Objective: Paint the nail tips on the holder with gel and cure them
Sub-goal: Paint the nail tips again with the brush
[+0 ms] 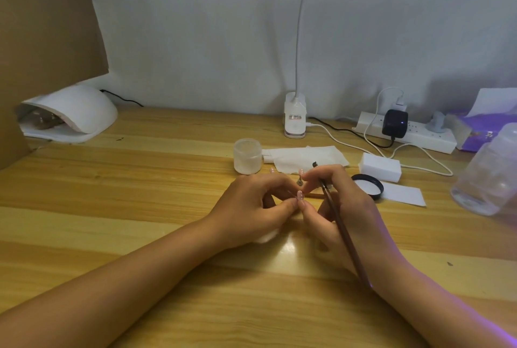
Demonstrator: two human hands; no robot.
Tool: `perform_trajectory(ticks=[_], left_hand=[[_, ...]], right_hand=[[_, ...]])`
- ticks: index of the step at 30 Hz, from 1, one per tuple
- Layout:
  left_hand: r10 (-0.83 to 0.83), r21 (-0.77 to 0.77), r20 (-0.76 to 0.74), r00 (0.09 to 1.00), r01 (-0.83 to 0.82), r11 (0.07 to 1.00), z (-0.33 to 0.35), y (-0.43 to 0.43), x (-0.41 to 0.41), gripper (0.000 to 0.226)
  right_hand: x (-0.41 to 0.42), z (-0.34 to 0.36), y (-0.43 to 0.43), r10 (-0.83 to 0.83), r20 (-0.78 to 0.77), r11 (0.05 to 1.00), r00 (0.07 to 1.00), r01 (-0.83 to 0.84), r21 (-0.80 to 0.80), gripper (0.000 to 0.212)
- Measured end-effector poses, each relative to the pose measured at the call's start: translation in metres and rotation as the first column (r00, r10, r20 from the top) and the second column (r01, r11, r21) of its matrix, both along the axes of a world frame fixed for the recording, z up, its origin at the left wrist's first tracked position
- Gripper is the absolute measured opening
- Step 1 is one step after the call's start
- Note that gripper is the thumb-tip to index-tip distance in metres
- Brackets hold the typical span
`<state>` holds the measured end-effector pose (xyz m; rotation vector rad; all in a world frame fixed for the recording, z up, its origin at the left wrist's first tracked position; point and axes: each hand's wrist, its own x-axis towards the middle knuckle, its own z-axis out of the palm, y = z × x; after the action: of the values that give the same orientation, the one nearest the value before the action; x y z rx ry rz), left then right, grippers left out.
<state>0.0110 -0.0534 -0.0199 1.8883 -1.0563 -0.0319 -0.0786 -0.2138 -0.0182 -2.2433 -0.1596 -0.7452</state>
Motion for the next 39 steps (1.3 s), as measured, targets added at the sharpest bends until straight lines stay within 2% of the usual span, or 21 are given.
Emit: perform_trajectory(ticks=[3,8,11,14,19,25,39], left_hand=[[0.056,0.002,0.054,0.997,-0.056,0.998,0.0018,0.0000,-0.0019,0.015],[0.286,-0.058,0.170,0.943,-0.281,0.958,0.0048,0.0008,-0.0015,0.017],[0.407,-0.067,0.153,0.900,-0.402,0.913,0.0044,0.0014,0.0015,0.029],[0.449,0.020,0.103,0.887,-0.453,0.891,0.0022,0.0014,0.0048,0.037],[0.404,0.162,0.097,0.909,-0.415,0.895,0.0023,0.0005,0.0050,0.043],[0.396,0.256,0.120,0.910,-0.414,0.873,0.0030,-0.0003,0.0065,0.045],[0.236,0.214,0.266,0.935,-0.296,0.931,0.0023,0.0003,-0.0018,0.043]], right_hand=[[-0.0016,0.0020,-0.0009,0.011,-0.008,0.996,1.000,-0.011,0.086,0.034],[-0.0017,0.0031,-0.0070,-0.032,-0.024,0.978,0.999,0.036,0.207,0.032],[-0.0005,0.0029,-0.0092,-0.054,-0.025,0.971,0.998,0.058,0.234,0.032],[0.0001,0.0028,-0.0087,-0.055,-0.036,0.972,0.998,0.062,0.227,0.032],[-0.0011,0.0043,-0.0048,-0.052,-0.040,0.983,0.998,0.058,0.175,0.035],[-0.0030,0.0063,-0.0020,-0.048,-0.033,0.990,0.998,0.052,0.131,0.036],[-0.0027,0.0054,-0.0004,-0.048,-0.008,0.998,0.999,0.049,0.038,0.038]])
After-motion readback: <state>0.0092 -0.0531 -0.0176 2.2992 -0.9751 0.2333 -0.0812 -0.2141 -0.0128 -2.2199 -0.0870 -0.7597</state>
